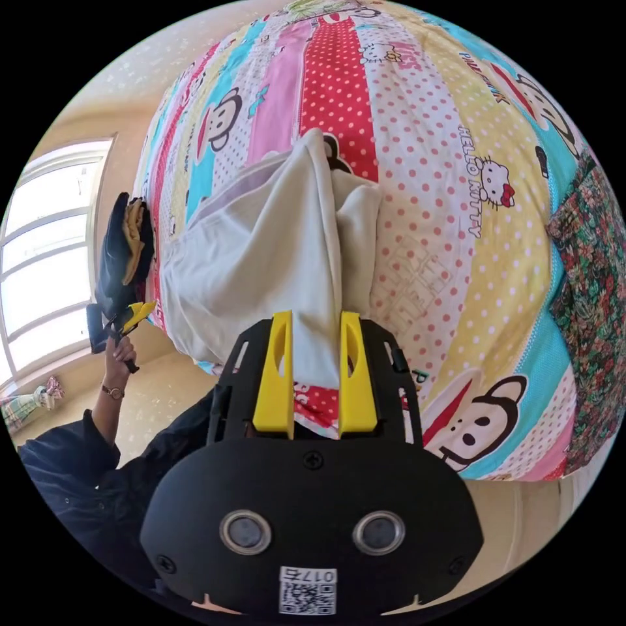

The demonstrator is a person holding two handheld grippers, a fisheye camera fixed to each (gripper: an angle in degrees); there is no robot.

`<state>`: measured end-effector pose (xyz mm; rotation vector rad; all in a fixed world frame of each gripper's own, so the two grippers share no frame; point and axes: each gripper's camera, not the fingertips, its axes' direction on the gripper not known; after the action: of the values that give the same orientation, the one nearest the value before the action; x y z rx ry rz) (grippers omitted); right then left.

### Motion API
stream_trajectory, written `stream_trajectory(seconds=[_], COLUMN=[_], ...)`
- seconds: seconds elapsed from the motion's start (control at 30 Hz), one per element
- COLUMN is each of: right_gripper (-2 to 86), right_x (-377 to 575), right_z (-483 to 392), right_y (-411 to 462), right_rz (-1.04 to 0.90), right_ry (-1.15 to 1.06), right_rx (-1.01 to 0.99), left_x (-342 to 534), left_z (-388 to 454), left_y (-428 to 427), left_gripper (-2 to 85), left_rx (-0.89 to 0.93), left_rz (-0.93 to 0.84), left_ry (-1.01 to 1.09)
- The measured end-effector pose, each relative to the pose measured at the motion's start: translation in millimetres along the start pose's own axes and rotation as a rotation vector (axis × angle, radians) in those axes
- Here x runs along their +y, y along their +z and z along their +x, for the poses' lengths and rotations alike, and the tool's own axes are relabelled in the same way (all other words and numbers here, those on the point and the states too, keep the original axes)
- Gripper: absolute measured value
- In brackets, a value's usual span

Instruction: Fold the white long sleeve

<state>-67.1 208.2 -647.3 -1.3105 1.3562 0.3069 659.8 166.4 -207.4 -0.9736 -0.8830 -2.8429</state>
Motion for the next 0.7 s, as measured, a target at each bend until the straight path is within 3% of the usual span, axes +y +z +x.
stream_trajectory(seconds=[0.13,0.23,0.33,0.4,0.53,0.7], right_gripper=[4.6,4.2,5.0,6.4,9.4,11.6], right_x=[34,59,56,50,7,-78], right_z=[-8,-1,23,28,-1,-27], right_y=[-13,-27,4,-4,-44,-26], right_rz=[0.031,0.096,-0.049,-0.004,0.193,0.207], right_ry=[-0.024,0.035,0.141,0.161,0.027,-0.06], right_rx=[0.043,0.025,0.073,0.033,0.008,0.111], left_x=[30,37,24,7,-48,-104], left_z=[5,3,-5,-4,6,18], left_y=[39,30,10,-9,-40,-32], left_gripper=[12.4,11.4,11.3,11.4,12.4,13.1], left_rx=[-0.014,-0.034,-0.003,0.006,-0.039,-0.111], left_rz=[-0.156,-0.122,-0.061,0.003,0.095,0.095], left_ry=[0.013,-0.012,-0.064,-0.059,0.01,0.033])
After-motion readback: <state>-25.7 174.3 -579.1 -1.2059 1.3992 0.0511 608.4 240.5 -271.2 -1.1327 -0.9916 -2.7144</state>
